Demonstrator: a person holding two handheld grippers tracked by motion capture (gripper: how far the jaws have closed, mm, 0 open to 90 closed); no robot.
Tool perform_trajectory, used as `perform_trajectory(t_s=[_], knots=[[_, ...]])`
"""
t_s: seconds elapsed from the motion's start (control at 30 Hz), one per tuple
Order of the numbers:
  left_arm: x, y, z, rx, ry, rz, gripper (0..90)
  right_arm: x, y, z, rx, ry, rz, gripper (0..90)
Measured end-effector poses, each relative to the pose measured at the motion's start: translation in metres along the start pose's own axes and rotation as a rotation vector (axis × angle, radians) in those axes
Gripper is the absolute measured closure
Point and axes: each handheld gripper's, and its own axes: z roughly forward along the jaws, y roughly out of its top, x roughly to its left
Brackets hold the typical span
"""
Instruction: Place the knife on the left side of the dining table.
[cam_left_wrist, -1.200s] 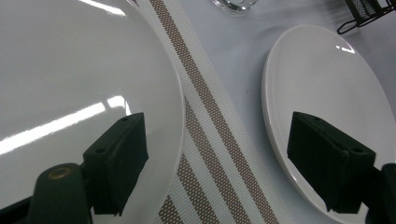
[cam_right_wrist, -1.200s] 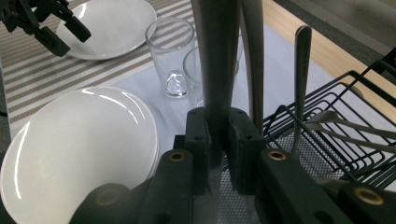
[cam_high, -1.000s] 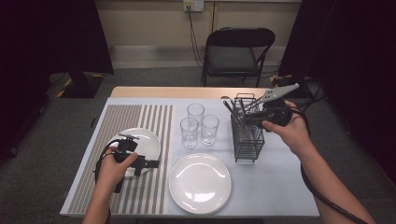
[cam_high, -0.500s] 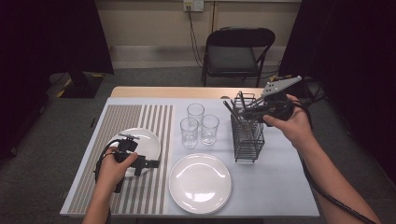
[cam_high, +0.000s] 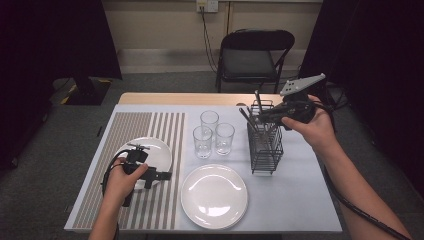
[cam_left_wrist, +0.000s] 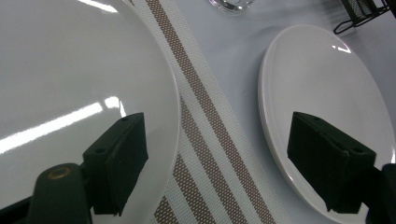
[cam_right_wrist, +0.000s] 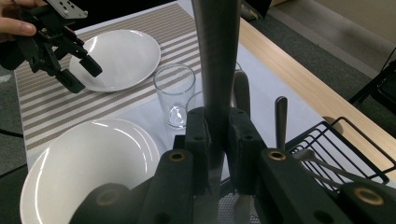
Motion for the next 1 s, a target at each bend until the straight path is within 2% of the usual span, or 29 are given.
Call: perform_trajectory(t_s=[0.6,1.0], knots=[[0.001,0.000,0.000,0.005,0.001,0.000,19.7,0.004,0.018,-0.001,-0.010,0.004,-0.016,80.7],[0.001,-0.001,0.002,0.003,0.001,0.000,19.7,0.010,0.032,-0.004,-0.035,0.013,-0.028,80.7]])
